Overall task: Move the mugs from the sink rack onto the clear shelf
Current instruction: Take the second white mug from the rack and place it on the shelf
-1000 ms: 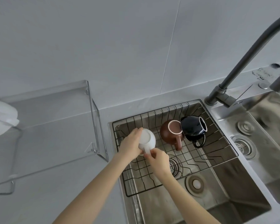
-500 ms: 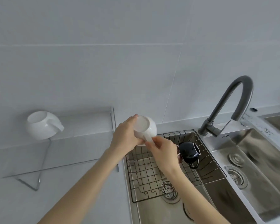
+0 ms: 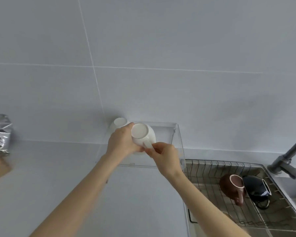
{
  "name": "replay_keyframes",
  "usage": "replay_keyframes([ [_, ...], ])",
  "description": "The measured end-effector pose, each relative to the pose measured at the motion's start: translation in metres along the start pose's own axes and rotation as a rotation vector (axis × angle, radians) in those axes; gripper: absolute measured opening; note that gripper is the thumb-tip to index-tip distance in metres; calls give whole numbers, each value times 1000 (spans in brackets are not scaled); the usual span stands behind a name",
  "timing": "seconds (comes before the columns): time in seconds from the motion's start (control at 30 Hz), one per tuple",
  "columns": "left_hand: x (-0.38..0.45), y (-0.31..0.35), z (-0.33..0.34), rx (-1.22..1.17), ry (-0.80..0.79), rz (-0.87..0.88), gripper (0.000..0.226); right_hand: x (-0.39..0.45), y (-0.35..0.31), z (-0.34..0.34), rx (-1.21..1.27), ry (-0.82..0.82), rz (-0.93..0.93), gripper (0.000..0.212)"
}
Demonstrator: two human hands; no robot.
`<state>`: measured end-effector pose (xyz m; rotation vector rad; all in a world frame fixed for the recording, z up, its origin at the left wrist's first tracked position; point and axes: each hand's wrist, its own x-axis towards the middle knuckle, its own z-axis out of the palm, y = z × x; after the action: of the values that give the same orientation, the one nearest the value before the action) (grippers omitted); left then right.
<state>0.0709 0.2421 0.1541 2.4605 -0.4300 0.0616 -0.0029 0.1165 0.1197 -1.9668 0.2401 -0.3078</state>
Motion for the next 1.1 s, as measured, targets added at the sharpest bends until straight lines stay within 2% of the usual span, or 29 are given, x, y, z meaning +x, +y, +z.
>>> replay_keyframes([
  [0.13, 3, -39, -13, 34, -15, -74, 69, 11, -5, 41, 8, -89, 30, 35],
  [0.33, 12, -79, -16, 35, -48, -169, 67, 26, -2, 76, -47, -160, 66, 41],
  [0.43, 17, -88, -12, 50, -72, -185, 61, 31, 3, 85, -67, -173, 97, 32],
  [0.93, 19, -93, -2, 59, -111, -203, 57, 43, 16, 92, -98, -239, 133, 23],
  [1.0, 17, -85, 0, 91, -126, -207, 59, 41, 14, 85, -45, -253, 166, 31],
  [1.1, 14, -62, 6, 242, -75, -95, 55, 35, 14, 53, 48, -209, 154, 43],
])
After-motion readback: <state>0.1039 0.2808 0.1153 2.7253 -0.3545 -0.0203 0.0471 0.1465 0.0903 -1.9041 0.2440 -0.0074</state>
